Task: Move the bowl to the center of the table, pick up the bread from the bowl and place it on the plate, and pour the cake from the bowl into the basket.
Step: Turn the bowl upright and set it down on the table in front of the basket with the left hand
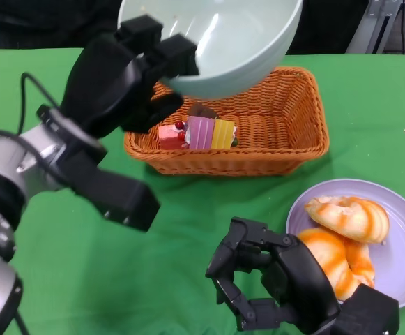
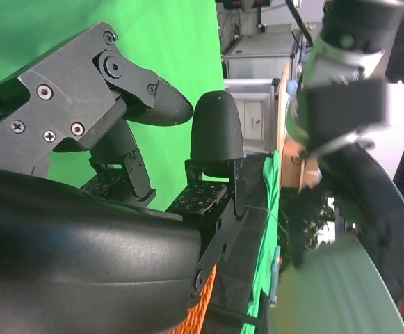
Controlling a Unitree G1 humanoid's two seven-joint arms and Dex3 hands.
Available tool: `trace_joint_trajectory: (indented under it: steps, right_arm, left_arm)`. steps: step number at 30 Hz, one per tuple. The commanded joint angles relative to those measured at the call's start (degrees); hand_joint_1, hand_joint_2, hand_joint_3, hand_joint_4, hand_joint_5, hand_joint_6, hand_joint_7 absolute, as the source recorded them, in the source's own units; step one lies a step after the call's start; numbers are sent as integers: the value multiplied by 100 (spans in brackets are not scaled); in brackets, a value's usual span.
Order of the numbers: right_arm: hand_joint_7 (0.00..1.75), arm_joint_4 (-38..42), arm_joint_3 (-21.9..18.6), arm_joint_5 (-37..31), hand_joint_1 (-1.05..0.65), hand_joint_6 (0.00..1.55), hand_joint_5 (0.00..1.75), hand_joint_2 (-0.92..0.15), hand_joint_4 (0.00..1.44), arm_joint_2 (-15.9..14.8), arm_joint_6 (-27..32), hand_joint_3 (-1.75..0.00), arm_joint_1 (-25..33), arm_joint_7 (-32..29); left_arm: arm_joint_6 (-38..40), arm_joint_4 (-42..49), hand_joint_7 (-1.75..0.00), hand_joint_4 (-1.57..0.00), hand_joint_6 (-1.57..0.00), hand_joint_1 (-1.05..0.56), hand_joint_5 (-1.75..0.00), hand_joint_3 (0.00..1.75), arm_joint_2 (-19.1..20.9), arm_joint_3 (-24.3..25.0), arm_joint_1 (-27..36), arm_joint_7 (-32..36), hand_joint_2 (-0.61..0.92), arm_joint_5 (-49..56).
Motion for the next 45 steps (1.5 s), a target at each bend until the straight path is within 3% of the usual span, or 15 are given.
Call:
trace_joint_trajectory:
  steps: [1,3,8,13,18,22,30,38,45]
  right_arm:
    - [133,-101,-67,64,-22,73,164,-49,78,-71,-33,-109,19,21]
    - [134,-103,-102,72,-20,72,164,-49,78,-80,-72,-110,11,32]
    - [133,-192,-201,141,-23,72,163,-48,78,-140,4,-111,-18,91]
    - [131,-313,-260,170,-24,73,163,-49,78,-201,148,-110,-13,115]
    - [132,-418,-288,150,-22,73,161,-50,78,-203,259,-107,4,81]
    - [134,-389,-296,147,-20,73,162,-49,78,-204,222,-110,-9,84]
    - [133,-460,-319,40,-20,72,160,-48,77,-209,259,-112,5,-21]
    - [134,-483,-398,57,-17,73,161,-45,79,-246,183,-119,-30,-32]
    - [136,-654,-528,-106,-16,71,160,-46,79,-331,267,-120,-66,-188]
  left_arm:
    - [-83,-197,-172,-68,-61,-3,-175,102,321,-48,103,438,55,110]
    - [-103,-327,-174,-69,-61,2,-175,118,479,-64,277,615,42,175]
    - [-19,-858,-174,-66,-57,0,-175,122,948,-156,923,1446,40,577]
    - [45,-1123,-174,-68,-58,2,-175,120,1165,-223,1422,2084,40,812]
    - [237,-1212,-175,-68,-55,6,-175,100,1346,-413,1734,2853,44,1215]
    - [271,-1154,-175,-71,-57,5,-175,101,1399,-526,1864,3146,49,1311]
    - [198,-1224,-175,-72,-62,2,-175,102,1583,-662,2240,3088,51,1301]
    - [172,-1435,-174,-73,-62,7,-174,118,1626,-803,2841,3141,39,1358]
    - [269,-1612,-173,-71,-63,12,-174,93,1527,-859,3286,3113,40,1347]
